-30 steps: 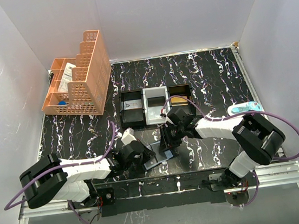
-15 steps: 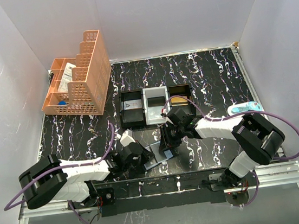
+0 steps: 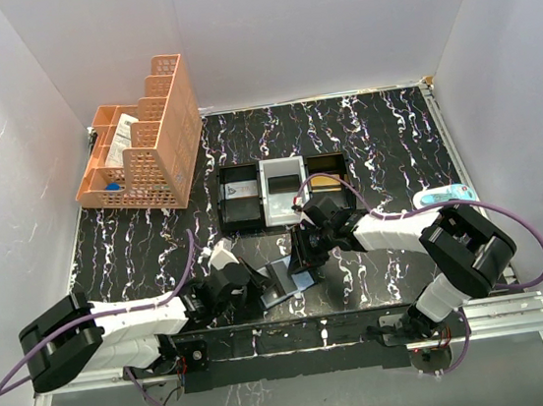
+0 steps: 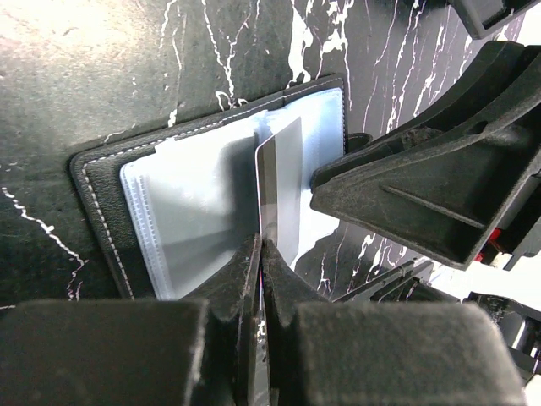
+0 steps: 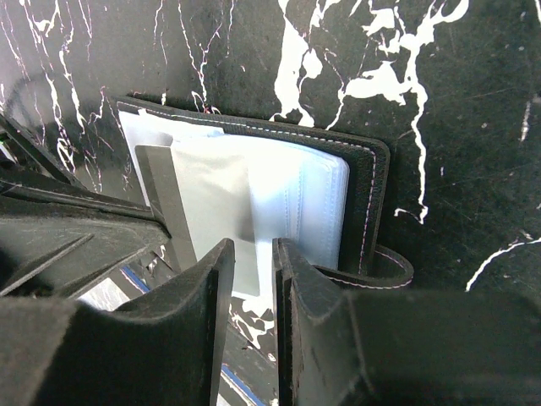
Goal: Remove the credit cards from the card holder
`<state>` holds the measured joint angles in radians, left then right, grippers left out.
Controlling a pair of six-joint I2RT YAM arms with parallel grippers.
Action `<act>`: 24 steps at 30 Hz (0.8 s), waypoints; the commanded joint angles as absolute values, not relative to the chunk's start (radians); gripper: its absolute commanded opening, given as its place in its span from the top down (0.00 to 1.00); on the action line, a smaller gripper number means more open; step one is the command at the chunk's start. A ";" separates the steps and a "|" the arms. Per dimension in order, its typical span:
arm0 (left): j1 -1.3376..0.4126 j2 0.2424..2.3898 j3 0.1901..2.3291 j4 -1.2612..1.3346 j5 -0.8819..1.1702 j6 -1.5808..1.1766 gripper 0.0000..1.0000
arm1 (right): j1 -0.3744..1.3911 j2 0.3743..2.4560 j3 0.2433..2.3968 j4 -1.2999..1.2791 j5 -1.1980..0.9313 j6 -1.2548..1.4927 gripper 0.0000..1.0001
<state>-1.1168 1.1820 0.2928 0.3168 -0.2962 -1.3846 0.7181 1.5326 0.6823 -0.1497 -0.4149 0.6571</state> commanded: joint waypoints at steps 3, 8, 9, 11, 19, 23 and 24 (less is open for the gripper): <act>-1.123 1.137 0.267 0.283 -0.336 -1.396 1.00 | 0.720 1.565 0.660 -0.163 -0.306 0.623 0.76; -1.123 1.134 0.271 0.284 -0.337 -1.389 1.00 | 0.720 1.533 0.699 -0.195 -0.338 0.605 0.76; -1.122 1.135 0.274 0.285 -0.337 -1.388 1.00 | 0.720 1.521 0.709 -0.199 -0.355 0.601 0.75; -1.124 1.142 0.279 0.286 -0.335 -1.385 1.00 | 0.721 1.498 0.732 -0.204 -0.392 0.594 0.74; -1.123 1.164 0.297 0.293 -0.325 -1.374 1.00 | 0.721 1.501 0.809 -0.210 -0.474 0.590 0.72; -1.122 1.167 0.299 0.295 -0.323 -1.369 1.00 | 0.723 1.539 0.799 -0.170 -0.513 0.598 0.72; -1.123 1.167 0.300 0.296 -0.321 -1.370 1.00 | 0.727 1.551 0.798 -0.173 -0.510 0.600 0.71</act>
<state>-1.1168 1.1641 0.2752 0.3069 -0.3000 -1.3880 0.7189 1.5253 0.7723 -0.2115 -0.4694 0.6033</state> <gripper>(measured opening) 0.007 0.282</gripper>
